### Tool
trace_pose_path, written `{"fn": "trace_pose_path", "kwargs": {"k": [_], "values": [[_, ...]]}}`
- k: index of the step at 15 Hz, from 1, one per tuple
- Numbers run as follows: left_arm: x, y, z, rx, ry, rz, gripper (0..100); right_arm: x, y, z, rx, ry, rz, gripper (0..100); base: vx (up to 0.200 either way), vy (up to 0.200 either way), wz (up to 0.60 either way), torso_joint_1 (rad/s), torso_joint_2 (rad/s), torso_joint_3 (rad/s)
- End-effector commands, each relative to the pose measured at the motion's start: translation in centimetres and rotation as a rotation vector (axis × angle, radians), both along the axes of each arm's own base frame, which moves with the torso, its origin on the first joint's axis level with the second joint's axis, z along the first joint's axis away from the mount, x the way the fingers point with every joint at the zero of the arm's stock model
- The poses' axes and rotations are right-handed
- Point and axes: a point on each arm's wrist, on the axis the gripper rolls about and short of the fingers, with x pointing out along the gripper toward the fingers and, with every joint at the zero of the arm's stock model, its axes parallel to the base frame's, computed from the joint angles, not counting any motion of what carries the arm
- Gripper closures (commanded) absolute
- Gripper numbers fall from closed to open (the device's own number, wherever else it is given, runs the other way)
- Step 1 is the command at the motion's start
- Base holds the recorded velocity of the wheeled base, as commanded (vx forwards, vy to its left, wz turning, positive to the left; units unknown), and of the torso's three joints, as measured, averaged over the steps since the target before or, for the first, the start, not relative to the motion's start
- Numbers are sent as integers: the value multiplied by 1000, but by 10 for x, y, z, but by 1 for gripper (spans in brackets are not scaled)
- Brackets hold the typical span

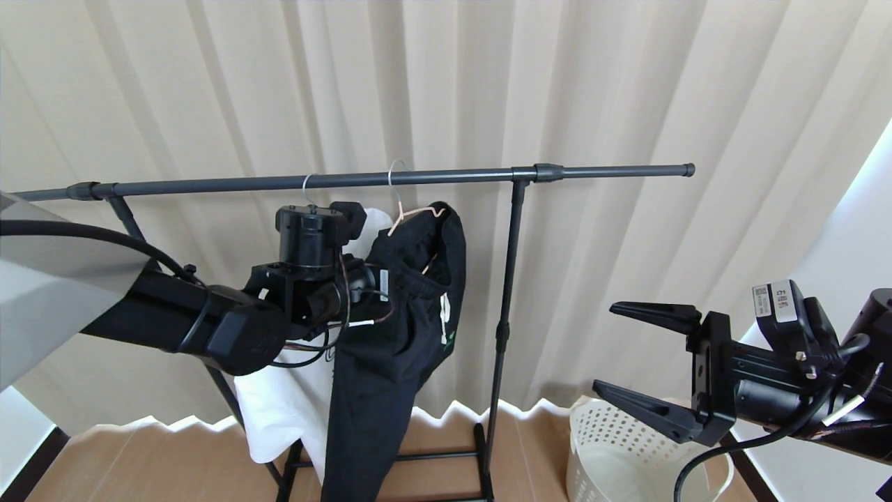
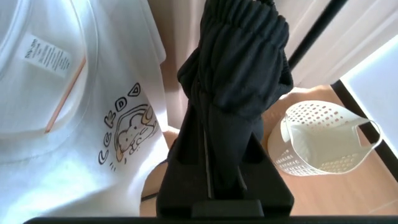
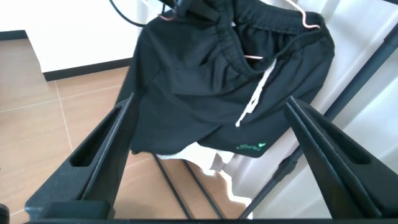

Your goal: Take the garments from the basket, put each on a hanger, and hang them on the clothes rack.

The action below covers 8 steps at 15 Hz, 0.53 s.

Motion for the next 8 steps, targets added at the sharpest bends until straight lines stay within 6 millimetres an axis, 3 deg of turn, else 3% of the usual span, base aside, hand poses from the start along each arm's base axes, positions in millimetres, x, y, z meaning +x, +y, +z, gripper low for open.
{"fn": "trace_pose_path", "kwargs": {"k": [1, 5, 8], "values": [[20, -9, -12, 5, -4, 18, 100, 2, -1, -1, -1, 3, -7, 0, 0, 0, 0, 0, 0, 0], [41, -18, -12, 0, -42, 54, 100, 2, -3, 0, 0, 0, -14, 0, 0, 0, 0, 0, 0, 0], [46, -20, -12, -9, -51, 56, 100, 2, -3, 0, 1, -3, -14, 0, 0, 0, 0, 0, 0, 0]]}}
